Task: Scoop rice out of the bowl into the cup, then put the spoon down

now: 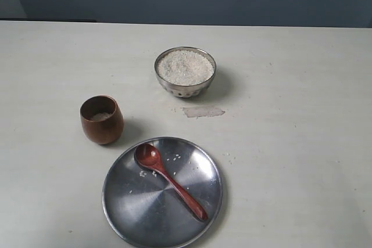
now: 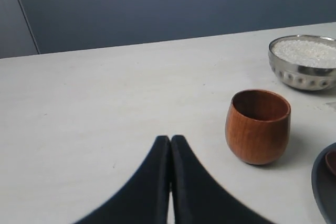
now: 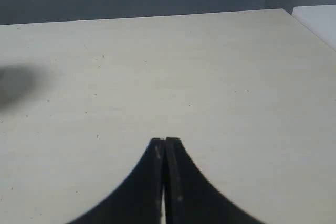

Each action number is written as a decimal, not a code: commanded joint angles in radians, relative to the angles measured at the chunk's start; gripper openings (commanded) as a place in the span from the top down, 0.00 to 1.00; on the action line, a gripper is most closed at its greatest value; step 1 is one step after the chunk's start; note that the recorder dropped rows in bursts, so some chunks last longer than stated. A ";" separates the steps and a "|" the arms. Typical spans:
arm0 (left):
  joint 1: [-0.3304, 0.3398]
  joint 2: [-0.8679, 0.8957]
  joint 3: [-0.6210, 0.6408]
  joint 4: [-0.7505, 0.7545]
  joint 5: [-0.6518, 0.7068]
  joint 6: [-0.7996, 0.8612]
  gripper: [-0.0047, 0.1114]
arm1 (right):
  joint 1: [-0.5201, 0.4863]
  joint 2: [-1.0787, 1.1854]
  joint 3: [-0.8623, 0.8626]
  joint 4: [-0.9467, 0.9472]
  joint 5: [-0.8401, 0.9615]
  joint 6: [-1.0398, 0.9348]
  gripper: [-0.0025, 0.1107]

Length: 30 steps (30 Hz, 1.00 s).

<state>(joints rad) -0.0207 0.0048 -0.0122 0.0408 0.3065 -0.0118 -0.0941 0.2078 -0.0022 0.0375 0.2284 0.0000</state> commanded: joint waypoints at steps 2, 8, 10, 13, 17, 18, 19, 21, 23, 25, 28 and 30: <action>0.001 -0.005 0.012 -0.025 -0.007 0.040 0.96 | -0.006 -0.002 0.002 -0.001 -0.007 0.000 0.98; 0.001 -0.005 0.012 -0.027 -0.007 0.096 0.96 | -0.006 -0.002 0.002 -0.001 -0.007 0.000 0.98; 0.001 -0.005 0.012 -0.027 -0.007 0.102 0.96 | -0.006 -0.002 0.002 -0.001 -0.007 0.000 0.98; 0.001 -0.005 0.012 -0.027 -0.007 0.097 0.96 | -0.006 -0.002 0.002 -0.001 -0.007 0.000 0.98; 0.001 -0.005 0.012 -0.025 -0.007 0.086 0.96 | -0.006 -0.002 0.002 -0.001 -0.007 0.000 0.98; 0.001 -0.005 0.012 -0.025 -0.007 0.079 0.96 | -0.006 -0.002 0.002 -0.001 -0.007 0.000 0.98; 0.001 -0.005 0.012 -0.025 -0.007 0.075 0.96 | -0.006 -0.002 0.002 -0.001 -0.007 0.000 0.98; 0.001 -0.005 0.012 -0.025 -0.007 0.072 0.96 | -0.006 -0.002 0.002 -0.001 -0.007 0.000 0.98; 0.001 -0.005 0.012 -0.025 -0.007 0.072 0.96 | -0.006 -0.002 0.002 -0.001 -0.007 0.000 0.98; 0.001 -0.005 0.012 -0.023 -0.007 0.072 0.96 | -0.006 -0.002 0.002 -0.001 -0.007 0.000 0.98; 0.001 -0.005 0.012 -0.025 -0.004 0.048 0.96 | -0.006 -0.002 0.002 -0.001 -0.007 0.000 0.98; 0.001 -0.005 0.012 -0.025 -0.004 0.048 0.96 | -0.006 -0.002 0.002 -0.001 -0.007 0.000 0.98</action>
<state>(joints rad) -0.0207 0.0048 -0.0042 0.0240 0.3126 0.0516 -0.0941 0.2078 -0.0022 0.0375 0.2284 0.0000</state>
